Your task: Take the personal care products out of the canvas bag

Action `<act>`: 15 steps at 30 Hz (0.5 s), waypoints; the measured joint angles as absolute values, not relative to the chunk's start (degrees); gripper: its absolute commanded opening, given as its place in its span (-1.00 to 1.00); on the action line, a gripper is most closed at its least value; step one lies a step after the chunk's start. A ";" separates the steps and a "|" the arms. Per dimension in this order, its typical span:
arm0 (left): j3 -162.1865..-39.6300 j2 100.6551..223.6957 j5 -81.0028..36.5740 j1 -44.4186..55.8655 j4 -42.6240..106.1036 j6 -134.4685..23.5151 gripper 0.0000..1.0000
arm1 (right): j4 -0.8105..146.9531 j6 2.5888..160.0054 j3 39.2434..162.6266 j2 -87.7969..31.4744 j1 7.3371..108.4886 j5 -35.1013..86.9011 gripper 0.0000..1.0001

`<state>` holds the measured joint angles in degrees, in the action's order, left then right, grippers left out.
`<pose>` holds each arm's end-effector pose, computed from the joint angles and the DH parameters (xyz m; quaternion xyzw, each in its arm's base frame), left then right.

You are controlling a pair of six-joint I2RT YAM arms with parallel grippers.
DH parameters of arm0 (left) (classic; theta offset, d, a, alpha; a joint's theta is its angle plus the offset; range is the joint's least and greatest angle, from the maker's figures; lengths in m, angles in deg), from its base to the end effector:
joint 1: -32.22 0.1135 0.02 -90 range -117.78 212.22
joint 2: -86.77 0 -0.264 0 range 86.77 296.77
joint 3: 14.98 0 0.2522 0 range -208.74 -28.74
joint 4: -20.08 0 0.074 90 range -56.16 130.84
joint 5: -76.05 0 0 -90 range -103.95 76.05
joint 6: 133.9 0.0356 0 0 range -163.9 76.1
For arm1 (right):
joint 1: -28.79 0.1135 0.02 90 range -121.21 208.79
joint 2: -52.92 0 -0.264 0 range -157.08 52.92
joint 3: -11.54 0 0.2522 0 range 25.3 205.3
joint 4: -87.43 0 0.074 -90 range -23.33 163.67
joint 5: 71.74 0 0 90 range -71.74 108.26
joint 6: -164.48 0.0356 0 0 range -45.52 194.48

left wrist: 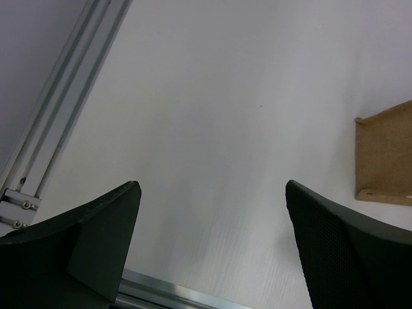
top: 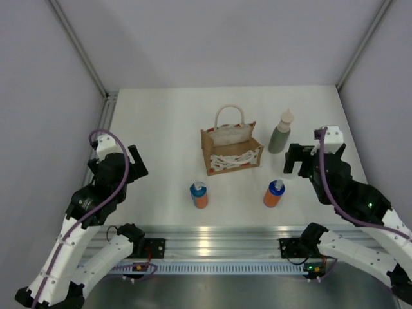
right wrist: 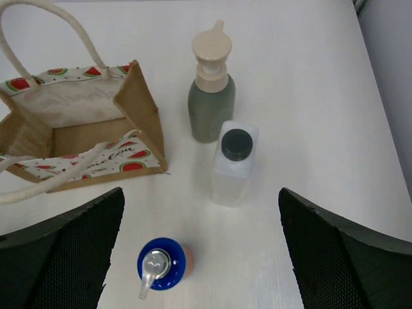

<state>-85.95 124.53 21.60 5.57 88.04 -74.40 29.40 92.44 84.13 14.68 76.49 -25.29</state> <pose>0.1048 -0.0294 0.3546 -0.1698 0.8385 0.0263 0.5171 0.0937 0.0665 0.3791 -0.0034 0.8035 0.0144 0.5952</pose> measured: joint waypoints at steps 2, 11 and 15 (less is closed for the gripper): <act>-86.52 124.13 21.51 5.57 88.02 -73.15 0.97 | 25.85 93.22 85.27 17.15 76.49 -25.99 0.99; -91.33 120.48 16.26 5.57 87.78 -66.40 0.97 | 12.54 96.87 88.92 23.49 76.42 -30.45 0.99; -91.22 118.63 14.06 5.57 87.86 -64.87 0.97 | 8.96 97.31 90.69 25.89 76.38 -31.19 0.99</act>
